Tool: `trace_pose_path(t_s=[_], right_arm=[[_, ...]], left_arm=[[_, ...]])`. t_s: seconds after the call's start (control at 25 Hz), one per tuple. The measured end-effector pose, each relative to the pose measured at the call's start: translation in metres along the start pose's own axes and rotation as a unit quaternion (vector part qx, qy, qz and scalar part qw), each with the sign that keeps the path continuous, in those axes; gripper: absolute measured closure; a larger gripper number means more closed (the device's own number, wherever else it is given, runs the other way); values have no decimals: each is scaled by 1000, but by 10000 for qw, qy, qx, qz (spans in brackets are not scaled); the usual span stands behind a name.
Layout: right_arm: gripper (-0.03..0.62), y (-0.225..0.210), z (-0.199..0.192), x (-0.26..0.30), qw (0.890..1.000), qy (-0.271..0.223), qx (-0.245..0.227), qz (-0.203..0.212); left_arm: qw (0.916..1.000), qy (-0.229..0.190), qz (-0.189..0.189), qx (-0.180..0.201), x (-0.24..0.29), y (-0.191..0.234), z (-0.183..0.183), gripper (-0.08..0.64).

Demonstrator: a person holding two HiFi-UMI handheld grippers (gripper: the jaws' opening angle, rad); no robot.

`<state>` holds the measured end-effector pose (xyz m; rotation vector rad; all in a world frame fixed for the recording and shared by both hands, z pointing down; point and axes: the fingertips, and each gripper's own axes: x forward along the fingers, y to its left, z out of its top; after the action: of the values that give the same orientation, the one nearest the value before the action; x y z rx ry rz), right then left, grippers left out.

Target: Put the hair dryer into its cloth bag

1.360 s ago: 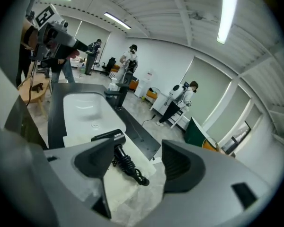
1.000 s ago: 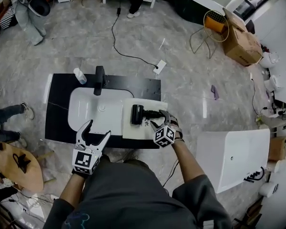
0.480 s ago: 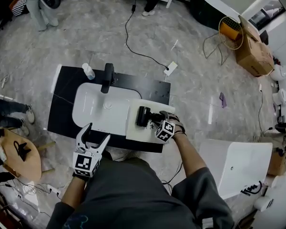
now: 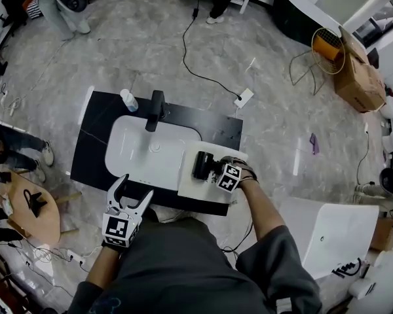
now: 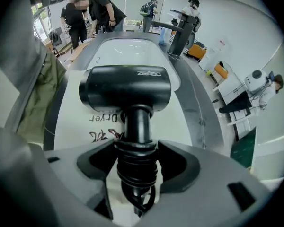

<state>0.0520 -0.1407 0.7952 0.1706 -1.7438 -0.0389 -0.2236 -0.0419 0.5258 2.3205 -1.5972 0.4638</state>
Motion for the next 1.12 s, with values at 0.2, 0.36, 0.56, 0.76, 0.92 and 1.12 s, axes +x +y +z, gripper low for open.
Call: trace_pose_path(t_s=[0.2, 0.36, 0.56, 0.76, 0.92, 1.12], right_arm=[[324, 3, 0, 5, 9972, 153, 14, 734], [326, 2, 1, 6, 9958, 180, -94, 888], [349, 4, 1, 2, 9971, -64, 32, 757], [351, 5, 1, -3, 9973, -260, 358, 584], [351, 6, -3, -12, 9956, -426, 687, 481], [351, -1, -2, -39, 9887, -825, 1235, 184]], left_arm=[[9999, 99, -30, 32, 0, -5, -5, 220], [9999, 136, -16, 20, 2, -5, -9, 219], [9998, 190, -71, 24, 4, -8, -12, 221], [9997, 184, -185, 18, 10, -12, -12, 222], [9992, 212, -333, 66, 19, -19, -14, 222], [9982, 219, -541, 114, 29, -31, -13, 223]])
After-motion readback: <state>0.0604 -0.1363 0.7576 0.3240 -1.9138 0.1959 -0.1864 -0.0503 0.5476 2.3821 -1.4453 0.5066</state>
